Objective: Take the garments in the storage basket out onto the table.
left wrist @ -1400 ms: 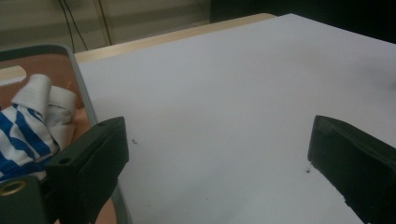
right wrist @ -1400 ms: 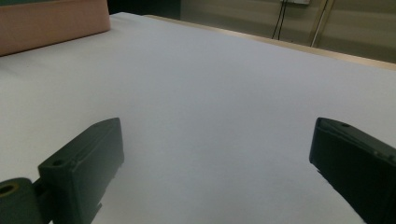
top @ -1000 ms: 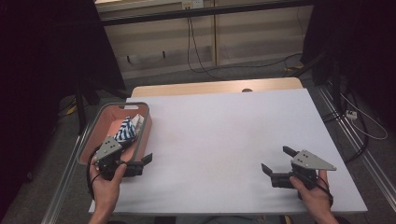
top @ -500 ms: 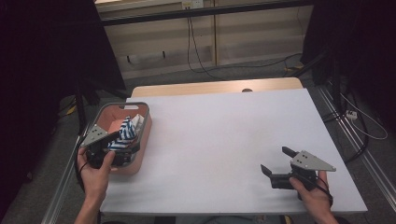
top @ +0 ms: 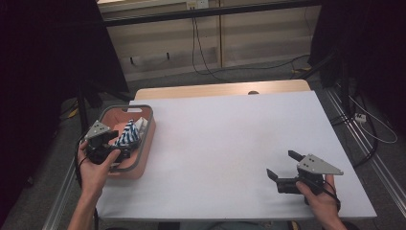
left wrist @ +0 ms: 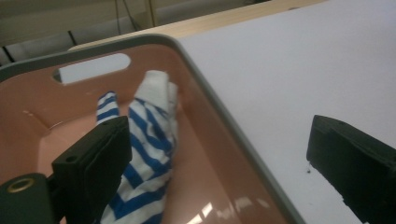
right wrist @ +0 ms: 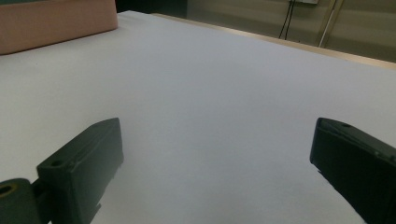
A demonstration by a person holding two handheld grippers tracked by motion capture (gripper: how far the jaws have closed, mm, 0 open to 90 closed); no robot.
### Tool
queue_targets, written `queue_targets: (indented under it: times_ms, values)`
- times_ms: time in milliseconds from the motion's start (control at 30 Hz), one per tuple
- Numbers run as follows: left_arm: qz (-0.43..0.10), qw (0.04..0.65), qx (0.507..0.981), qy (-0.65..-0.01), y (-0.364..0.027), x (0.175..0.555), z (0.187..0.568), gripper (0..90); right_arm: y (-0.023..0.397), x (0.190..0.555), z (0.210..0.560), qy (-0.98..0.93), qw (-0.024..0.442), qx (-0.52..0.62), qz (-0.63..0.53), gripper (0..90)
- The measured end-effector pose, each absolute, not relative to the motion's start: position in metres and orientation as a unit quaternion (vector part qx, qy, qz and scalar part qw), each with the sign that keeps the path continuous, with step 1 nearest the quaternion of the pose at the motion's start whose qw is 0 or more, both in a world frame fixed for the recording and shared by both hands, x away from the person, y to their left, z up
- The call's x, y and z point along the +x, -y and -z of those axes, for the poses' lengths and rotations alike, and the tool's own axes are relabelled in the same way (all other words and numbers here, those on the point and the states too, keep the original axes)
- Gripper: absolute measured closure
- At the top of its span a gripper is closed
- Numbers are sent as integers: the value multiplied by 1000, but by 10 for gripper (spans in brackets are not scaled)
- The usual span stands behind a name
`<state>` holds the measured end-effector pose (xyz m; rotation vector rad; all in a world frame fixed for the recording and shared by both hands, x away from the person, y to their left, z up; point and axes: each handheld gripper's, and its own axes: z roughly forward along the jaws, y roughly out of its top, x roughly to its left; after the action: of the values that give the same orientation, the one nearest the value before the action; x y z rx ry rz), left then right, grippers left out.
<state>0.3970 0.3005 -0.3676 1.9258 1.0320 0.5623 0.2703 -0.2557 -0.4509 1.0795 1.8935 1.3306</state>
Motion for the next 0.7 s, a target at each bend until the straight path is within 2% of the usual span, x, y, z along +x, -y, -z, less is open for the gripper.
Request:
queue_targets:
  times_ms: [100,400,533,700]
  values:
    - [-231,416,761,-442,-303,409,368,76,256,271,451,-710,288,406,-497,23]
    - [-213,415,767,-441,-302,427,369,106,254,272,451,-712,286,404,-498,23]
    - [-230,394,764,-456,-305,437,368,136,252,272,451,-716,285,400,-497,23]
    - [-223,360,763,-488,-309,450,375,143,252,273,451,-715,285,401,-497,23]
